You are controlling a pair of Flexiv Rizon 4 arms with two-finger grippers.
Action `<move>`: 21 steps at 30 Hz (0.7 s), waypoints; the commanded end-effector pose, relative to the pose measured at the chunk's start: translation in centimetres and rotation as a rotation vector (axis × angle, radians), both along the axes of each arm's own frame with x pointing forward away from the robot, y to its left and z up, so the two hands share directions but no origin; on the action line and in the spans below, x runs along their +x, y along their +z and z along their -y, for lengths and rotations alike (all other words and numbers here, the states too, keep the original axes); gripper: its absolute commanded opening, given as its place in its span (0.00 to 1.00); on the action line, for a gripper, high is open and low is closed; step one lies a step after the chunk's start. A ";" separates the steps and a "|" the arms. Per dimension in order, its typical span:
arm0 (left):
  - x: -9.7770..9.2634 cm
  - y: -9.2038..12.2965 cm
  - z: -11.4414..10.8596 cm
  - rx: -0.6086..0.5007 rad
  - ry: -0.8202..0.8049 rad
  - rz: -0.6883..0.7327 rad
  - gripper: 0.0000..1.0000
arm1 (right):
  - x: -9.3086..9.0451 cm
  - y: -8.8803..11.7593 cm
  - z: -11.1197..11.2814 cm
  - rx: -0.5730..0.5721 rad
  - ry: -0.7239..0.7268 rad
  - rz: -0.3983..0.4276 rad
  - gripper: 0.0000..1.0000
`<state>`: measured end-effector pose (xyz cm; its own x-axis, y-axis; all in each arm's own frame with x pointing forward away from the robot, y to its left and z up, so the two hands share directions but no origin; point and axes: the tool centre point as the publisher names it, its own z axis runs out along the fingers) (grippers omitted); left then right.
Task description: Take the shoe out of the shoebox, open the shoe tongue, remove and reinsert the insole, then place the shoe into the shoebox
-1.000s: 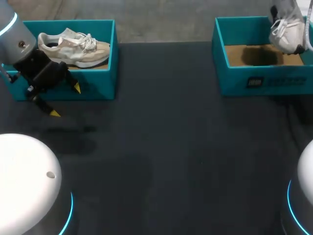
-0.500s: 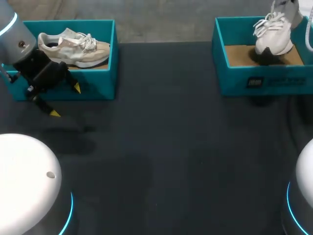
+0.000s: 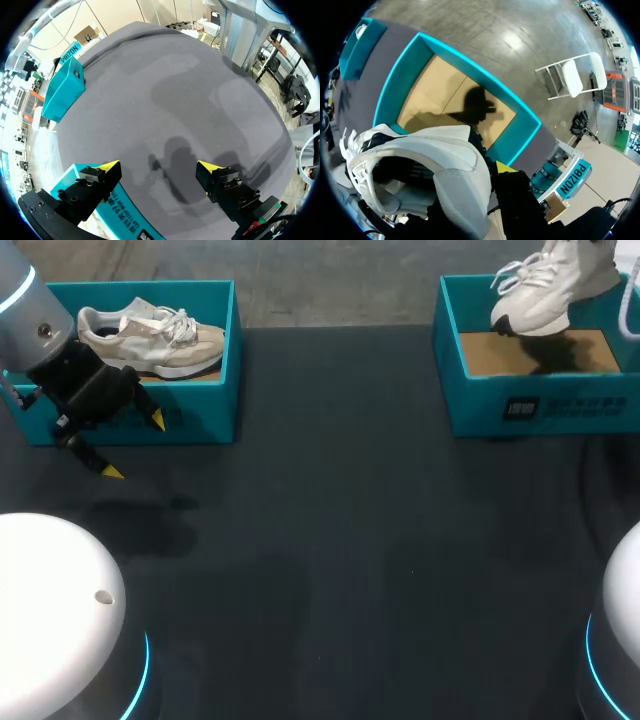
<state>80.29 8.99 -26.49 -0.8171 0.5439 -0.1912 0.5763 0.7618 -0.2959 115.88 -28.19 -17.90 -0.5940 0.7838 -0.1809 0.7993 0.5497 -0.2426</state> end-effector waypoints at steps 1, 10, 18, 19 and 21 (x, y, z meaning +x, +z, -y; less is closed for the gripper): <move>0.0 0.1 0.0 0.004 0.000 -0.002 1.00 | 0.8 0.3 0.1 0.012 -0.010 -0.031 0.00; 0.0 0.1 0.0 0.004 0.000 -0.002 1.00 | -1.1 -1.2 3.6 0.104 -0.373 0.088 0.00; 0.0 0.1 0.0 0.004 0.000 -0.002 1.00 | -3.3 -2.6 5.2 0.134 -0.612 0.122 0.00; 0.0 0.1 0.0 0.004 0.000 -0.002 1.00 | -3.5 -2.6 5.0 0.122 -0.624 0.119 0.00; 0.0 0.1 0.0 0.004 0.000 -0.002 1.00 | -3.7 -2.6 4.6 0.111 -0.625 0.117 0.00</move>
<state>80.29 8.99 -26.49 -0.8171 0.5439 -0.1912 0.5764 0.7618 -0.2959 113.20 -33.51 -20.60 -0.0343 0.9951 -0.0925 0.9893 0.0207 -0.1445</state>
